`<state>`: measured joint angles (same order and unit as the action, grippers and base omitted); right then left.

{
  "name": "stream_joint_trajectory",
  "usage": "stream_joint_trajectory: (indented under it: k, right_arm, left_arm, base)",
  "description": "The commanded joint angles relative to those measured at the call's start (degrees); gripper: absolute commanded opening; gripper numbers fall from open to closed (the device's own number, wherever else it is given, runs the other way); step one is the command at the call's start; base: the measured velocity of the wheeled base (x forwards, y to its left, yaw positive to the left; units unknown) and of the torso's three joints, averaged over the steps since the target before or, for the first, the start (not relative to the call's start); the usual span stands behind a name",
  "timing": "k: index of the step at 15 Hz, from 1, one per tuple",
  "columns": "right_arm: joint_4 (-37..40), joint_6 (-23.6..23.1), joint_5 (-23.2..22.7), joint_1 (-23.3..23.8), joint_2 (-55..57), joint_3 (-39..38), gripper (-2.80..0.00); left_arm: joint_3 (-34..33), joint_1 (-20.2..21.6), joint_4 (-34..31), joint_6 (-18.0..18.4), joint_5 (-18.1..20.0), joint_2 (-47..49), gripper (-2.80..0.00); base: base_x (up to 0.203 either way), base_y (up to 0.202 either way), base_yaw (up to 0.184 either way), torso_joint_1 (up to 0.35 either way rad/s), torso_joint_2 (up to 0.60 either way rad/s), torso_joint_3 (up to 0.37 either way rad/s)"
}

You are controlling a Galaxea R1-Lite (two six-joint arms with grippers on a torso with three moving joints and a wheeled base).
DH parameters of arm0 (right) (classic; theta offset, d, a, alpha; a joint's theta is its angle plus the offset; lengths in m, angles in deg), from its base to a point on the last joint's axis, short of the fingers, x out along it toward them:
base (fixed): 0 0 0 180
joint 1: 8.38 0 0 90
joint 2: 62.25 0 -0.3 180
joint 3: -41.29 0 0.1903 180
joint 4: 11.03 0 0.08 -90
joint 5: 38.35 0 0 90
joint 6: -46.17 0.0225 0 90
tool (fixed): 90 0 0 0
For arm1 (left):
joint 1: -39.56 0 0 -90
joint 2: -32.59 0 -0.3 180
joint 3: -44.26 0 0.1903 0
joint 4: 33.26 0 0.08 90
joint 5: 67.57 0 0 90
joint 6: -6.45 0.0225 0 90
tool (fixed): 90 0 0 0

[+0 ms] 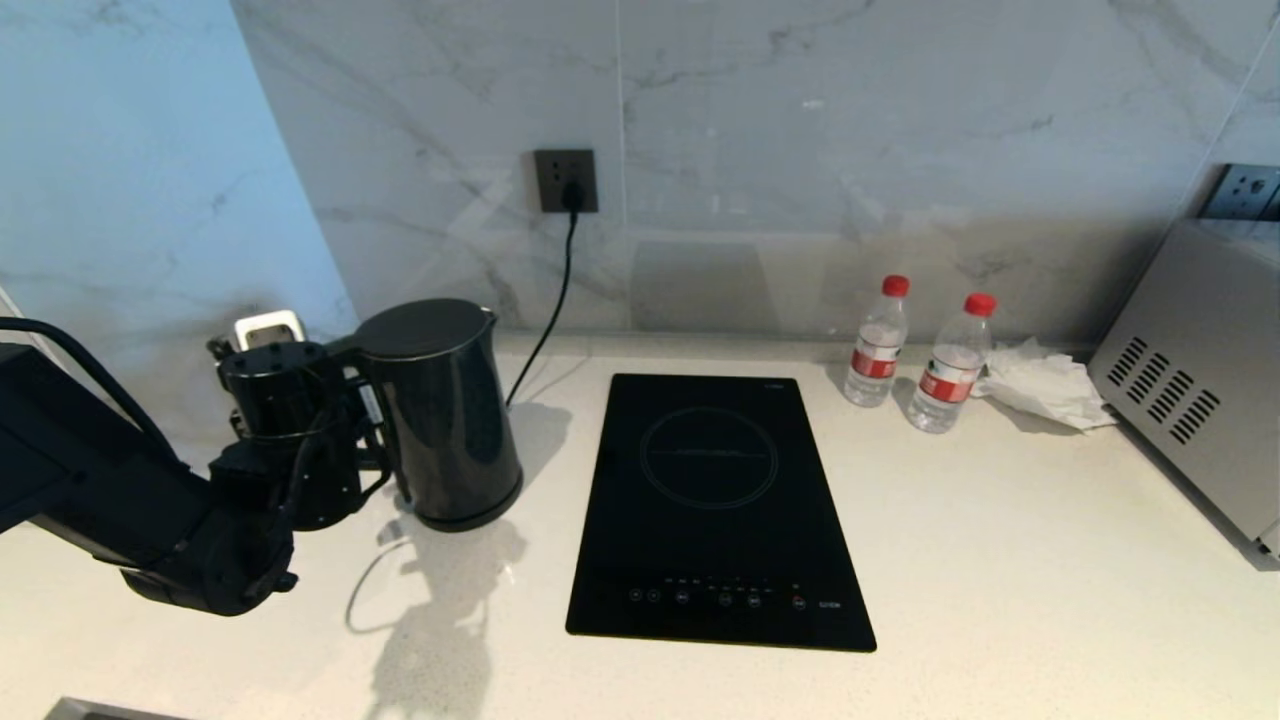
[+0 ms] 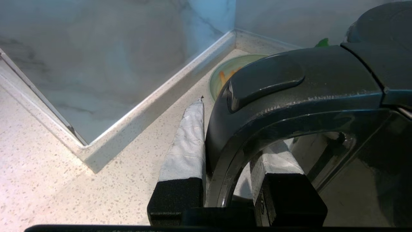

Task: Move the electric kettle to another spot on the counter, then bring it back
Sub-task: Pick up the kettle

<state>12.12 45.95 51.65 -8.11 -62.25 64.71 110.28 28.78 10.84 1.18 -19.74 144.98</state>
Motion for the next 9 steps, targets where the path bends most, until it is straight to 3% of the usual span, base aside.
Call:
stream_joint_trajectory:
  k: [1, 9]
  right_arm:
    - [0.0, 0.0, 0.0, 0.0, 0.0, 0.0, -2.8]
    - [0.0, 0.0, 0.0, 0.0, 0.0, 0.0, -2.8]
  left_arm:
    - [0.9, -0.6, -0.4, -0.1, -0.5, -1.1, -2.8]
    - [1.7, -1.4, -0.6, -0.2, -1.3, -0.9, -2.8]
  base:
    - [0.0, 0.0, 0.0, 0.0, 0.0, 0.0]
    - [0.0, 0.0, 0.0, 0.0, 0.0, 0.0]
